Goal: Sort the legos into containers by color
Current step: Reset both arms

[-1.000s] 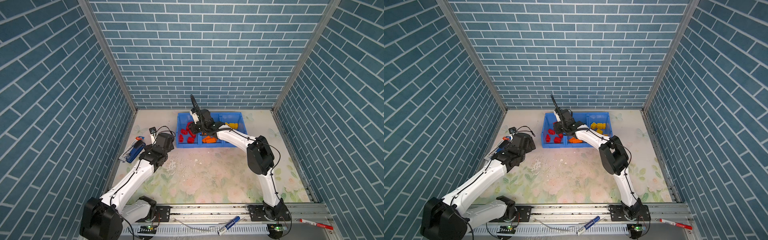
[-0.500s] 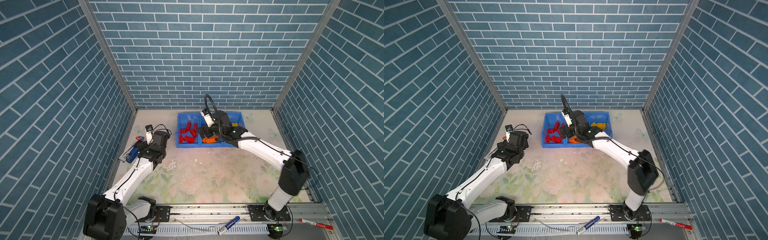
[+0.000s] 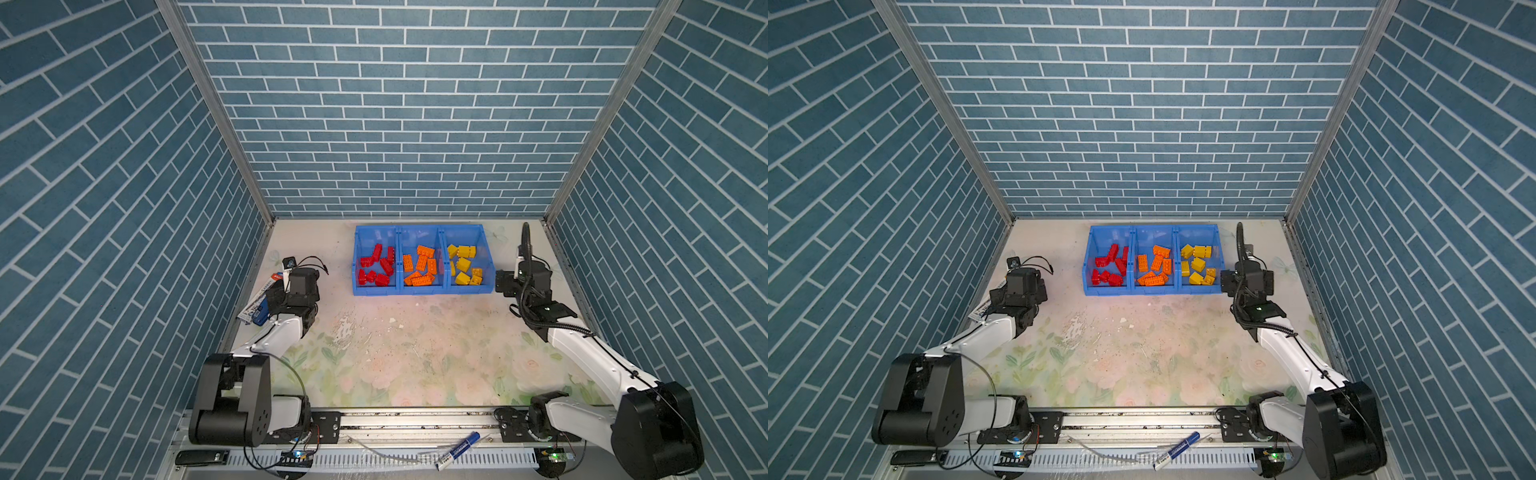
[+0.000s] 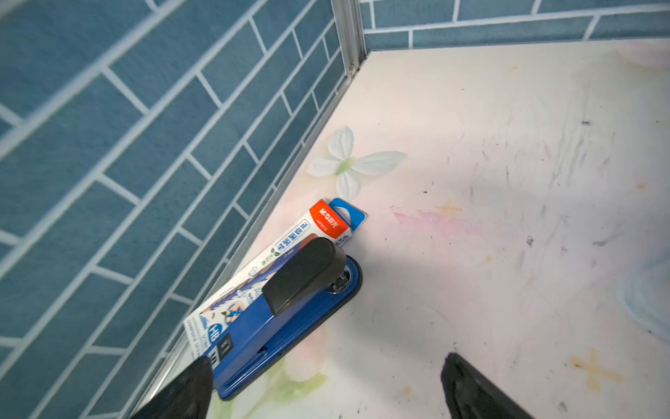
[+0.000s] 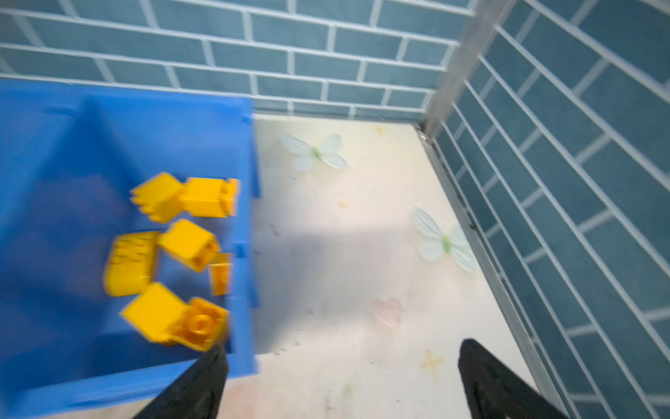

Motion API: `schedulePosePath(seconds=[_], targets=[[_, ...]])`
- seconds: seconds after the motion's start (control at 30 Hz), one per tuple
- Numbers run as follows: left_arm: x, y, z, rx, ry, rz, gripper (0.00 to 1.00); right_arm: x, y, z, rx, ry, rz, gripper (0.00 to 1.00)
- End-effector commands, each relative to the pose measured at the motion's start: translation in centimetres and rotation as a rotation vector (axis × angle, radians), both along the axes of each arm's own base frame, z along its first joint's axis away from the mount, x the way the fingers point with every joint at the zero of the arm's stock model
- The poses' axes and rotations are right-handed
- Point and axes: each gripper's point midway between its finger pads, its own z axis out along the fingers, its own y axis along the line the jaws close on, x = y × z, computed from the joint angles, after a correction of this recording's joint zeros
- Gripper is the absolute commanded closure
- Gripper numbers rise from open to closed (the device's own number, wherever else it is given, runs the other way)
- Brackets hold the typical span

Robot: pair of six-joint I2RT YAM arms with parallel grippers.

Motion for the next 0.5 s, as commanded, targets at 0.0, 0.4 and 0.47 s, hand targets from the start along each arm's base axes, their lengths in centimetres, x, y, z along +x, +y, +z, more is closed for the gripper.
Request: schedulePosePath(seconds=[0.0, 0.4, 0.47], targets=[[2.7, -1.7, 0.6, -0.066, -0.126, -0.13, 0.01, 0.0, -3.6, -0.9, 0.064, -0.072, -0.127, 0.01], [2.9, -4.3, -1.2, -0.053, -0.299, -0.316, 0.01, 2.1, -3.5, -4.7, 0.171, -0.201, 0.078, 0.01], [3.1, -4.4, -1.2, -0.029, -0.256, -0.303, 0.01, 2.4, -2.9, -5.4, 0.199, -0.221, 0.133, 0.01]])
